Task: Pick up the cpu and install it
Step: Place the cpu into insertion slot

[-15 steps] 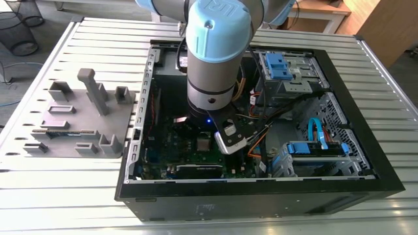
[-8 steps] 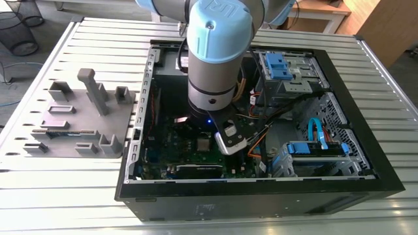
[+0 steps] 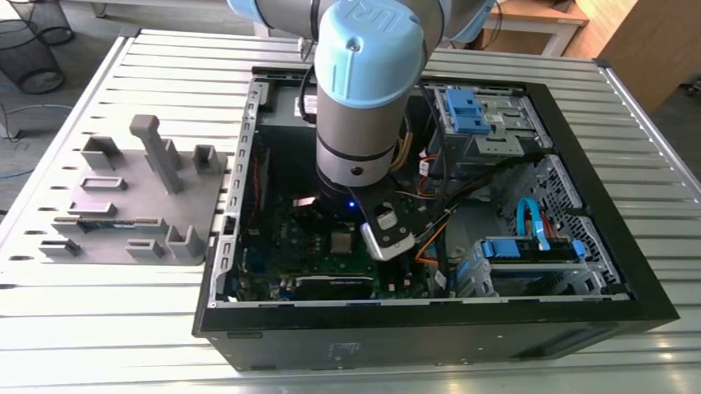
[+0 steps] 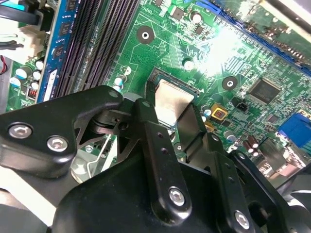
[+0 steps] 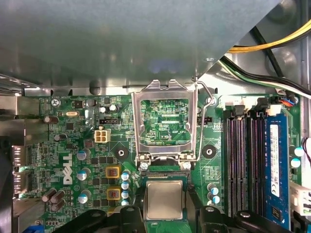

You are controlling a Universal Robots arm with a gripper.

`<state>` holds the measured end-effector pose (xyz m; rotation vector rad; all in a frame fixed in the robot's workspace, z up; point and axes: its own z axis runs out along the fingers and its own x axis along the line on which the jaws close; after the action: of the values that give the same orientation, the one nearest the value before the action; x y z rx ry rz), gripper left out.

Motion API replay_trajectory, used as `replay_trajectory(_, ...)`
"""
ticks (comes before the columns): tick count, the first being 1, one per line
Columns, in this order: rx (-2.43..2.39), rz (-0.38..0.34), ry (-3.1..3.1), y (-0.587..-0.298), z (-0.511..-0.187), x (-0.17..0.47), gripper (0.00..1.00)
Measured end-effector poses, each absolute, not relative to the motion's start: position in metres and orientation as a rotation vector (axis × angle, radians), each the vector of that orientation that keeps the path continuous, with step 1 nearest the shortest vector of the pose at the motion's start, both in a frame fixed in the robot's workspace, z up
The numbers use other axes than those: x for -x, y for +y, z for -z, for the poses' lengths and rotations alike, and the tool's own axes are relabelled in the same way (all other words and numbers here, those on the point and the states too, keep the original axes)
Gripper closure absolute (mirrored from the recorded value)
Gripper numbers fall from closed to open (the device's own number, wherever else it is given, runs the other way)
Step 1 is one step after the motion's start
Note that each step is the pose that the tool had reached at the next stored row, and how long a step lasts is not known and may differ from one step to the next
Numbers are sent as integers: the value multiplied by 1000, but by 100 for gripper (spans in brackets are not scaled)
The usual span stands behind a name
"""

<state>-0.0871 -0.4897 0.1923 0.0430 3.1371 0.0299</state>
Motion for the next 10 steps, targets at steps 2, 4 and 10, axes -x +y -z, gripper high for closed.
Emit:
replay_trajectory(2,-43,-30,3137,-490,-192,87,55)
replay_trajectory(4,-43,-30,3137,-490,-192,87,55)
replay_trajectory(10,-43,-30,3137,-490,-192,87,62)
